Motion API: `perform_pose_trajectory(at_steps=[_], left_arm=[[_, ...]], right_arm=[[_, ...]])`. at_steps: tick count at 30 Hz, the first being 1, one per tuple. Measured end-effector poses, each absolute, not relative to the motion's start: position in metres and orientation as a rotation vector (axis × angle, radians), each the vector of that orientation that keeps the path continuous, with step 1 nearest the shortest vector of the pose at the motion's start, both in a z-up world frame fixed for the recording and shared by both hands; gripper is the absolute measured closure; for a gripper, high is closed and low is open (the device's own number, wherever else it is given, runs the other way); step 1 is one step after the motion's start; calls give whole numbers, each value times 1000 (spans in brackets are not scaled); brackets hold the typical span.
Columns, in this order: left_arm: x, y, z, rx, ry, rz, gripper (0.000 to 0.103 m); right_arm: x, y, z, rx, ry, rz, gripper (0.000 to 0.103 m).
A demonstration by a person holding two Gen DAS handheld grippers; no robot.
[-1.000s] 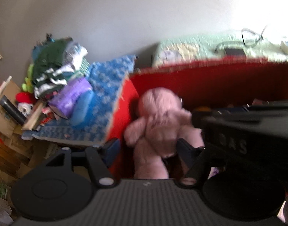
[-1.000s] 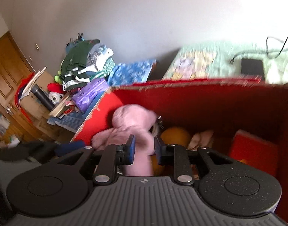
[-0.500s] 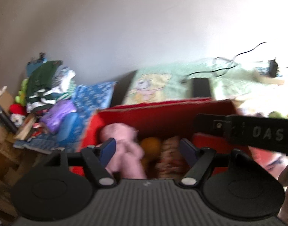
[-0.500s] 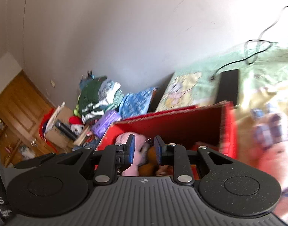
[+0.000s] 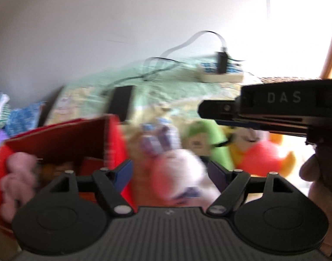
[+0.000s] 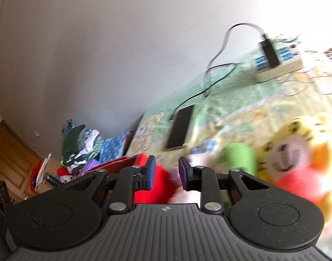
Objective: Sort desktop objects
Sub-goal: 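Open both grippers and move them back to the plush toys on the bed, then close both grippers on the yellow tiger plush with red body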
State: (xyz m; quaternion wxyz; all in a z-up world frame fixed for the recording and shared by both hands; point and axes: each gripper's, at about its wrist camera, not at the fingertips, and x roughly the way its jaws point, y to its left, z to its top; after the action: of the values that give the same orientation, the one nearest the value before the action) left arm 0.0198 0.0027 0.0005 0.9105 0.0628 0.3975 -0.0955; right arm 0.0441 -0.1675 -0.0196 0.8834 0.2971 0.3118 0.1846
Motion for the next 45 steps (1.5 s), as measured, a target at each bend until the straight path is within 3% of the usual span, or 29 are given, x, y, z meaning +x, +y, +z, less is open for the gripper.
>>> perform_pose_trajectory(at_steps=[16,20,25,27,39,45], left_arm=[[71,-99,-47,-15,1019,-431,24],[79,-109,-58,-13,1053,-438,24],[99,-116,-67,-24,1094,-452,31],[107,-117,-71,-32,1110,-455,31],[125,-123,-89,-80,1158,-494,28],[124,-125,-89,-67,1147,-511,28]], right_arm=[[25,-288,-52,682,670,128,71],[30,-300,-71,707,725,107,59],[41,-307,-96,774,793,112,57],[46,-309,-102,812,809,124,51],[72,-308,-138,970,915,203,52],[69,-316,-145,1066,917,224,63]])
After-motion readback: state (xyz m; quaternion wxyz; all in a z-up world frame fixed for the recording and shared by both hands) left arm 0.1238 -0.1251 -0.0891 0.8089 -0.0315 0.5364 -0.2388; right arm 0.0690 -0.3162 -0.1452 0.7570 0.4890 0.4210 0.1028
